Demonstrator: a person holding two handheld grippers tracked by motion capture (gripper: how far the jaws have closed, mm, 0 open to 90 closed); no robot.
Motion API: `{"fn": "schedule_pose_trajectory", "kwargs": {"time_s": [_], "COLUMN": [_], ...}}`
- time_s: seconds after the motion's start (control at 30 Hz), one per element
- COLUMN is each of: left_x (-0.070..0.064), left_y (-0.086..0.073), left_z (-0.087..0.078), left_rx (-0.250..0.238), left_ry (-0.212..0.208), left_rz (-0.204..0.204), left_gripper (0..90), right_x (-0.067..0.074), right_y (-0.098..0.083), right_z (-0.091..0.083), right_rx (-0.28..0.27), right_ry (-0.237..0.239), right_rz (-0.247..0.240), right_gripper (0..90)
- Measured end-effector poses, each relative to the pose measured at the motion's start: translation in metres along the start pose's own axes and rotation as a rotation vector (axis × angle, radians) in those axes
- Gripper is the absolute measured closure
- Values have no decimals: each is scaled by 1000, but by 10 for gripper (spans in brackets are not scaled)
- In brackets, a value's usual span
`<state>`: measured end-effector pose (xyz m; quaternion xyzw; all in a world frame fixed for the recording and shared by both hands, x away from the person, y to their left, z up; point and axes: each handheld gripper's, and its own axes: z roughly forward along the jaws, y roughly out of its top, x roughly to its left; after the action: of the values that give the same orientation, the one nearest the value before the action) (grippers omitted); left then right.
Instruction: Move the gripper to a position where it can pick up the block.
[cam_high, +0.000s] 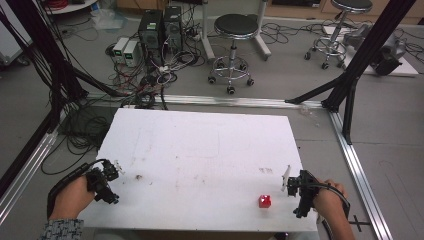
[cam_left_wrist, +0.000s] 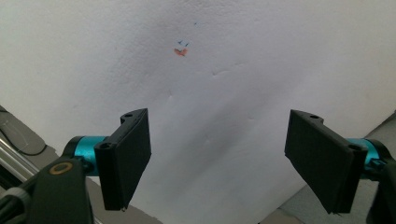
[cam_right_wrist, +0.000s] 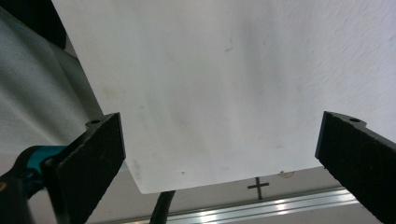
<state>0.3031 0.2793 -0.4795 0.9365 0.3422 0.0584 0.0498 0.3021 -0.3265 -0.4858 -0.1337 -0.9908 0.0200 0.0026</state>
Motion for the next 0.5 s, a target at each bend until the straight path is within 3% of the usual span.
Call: {"fn": "schedule_pose_trajectory", "kwargs": {"time_s": [0.5], "left_x": [0], "left_y": [0], "left_z": [1], "left_rx": [-5], "left_ry": [-2], "left_rz": [-4], "left_gripper": [230], "right_x": [4], "right_y": [29], "right_z": [-7], "right_rx": [-22], "right_ry": [-16], "right_rz": [-136], "right_gripper": [7]}}
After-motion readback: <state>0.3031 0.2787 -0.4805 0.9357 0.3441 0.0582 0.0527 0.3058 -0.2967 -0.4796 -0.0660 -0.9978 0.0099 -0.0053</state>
